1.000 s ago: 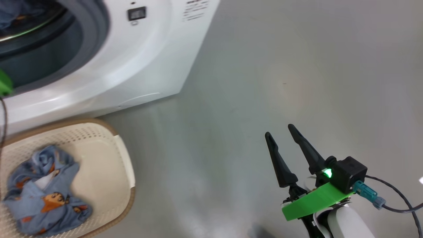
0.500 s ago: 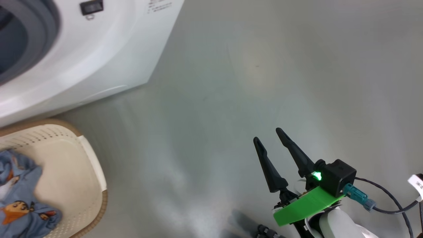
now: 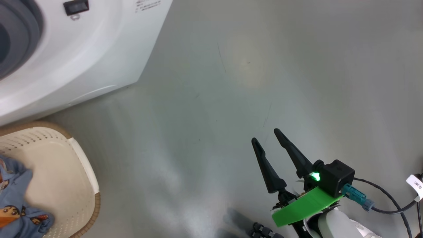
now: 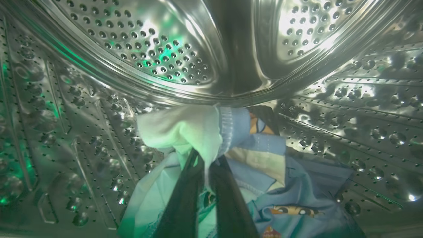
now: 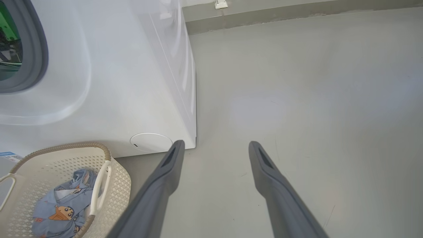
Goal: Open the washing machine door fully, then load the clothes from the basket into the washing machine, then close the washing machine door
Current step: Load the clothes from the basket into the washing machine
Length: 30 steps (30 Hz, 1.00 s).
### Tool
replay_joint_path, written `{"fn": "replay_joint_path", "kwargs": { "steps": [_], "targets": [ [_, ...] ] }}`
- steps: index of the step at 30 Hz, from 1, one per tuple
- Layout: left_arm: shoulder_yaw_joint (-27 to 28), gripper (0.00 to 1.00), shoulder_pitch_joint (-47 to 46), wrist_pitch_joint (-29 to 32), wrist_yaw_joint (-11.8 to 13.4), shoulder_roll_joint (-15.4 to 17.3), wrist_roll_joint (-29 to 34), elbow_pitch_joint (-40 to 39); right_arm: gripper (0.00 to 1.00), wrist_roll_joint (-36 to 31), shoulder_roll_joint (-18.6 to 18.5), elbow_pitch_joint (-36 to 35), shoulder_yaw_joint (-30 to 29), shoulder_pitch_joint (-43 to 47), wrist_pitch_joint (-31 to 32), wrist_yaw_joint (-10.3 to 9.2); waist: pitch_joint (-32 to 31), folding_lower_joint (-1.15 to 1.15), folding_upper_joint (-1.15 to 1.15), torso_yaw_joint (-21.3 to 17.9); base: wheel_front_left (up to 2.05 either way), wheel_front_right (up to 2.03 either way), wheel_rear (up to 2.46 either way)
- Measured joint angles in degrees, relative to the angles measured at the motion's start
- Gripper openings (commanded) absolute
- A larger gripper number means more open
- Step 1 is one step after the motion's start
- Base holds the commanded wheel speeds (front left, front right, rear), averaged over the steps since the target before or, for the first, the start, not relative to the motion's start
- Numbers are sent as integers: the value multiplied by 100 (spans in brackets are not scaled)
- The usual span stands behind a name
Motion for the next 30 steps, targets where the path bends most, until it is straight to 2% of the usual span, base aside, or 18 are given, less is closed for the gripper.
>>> {"fn": "replay_joint_path", "kwargs": {
  "steps": [5,8,16,24,30],
  "targets": [
    [-38,100,-119,183,5,-93,-4,307,100,40,1,16,-20,2,0,0,-77,0,0,37,0,0,0],
    [-16,100,-118,186,81,-259,-48,441,100,40,0,22,-53,2,-1,0,-138,0,0,95,0,0,0],
    [85,100,-23,-350,287,-791,-286,522,100,3,-1,43,-212,1,-1,0,-362,0,0,373,0,0,0],
    [114,100,624,-576,230,-1475,-537,428,100,-27,-7,157,-263,1,0,0,-816,0,0,766,0,0,0],
    [137,100,1306,-605,121,-1804,-609,-52,100,-116,-15,199,-412,5,0,0,-1180,0,0,1066,0,0,0]
  ]
}}
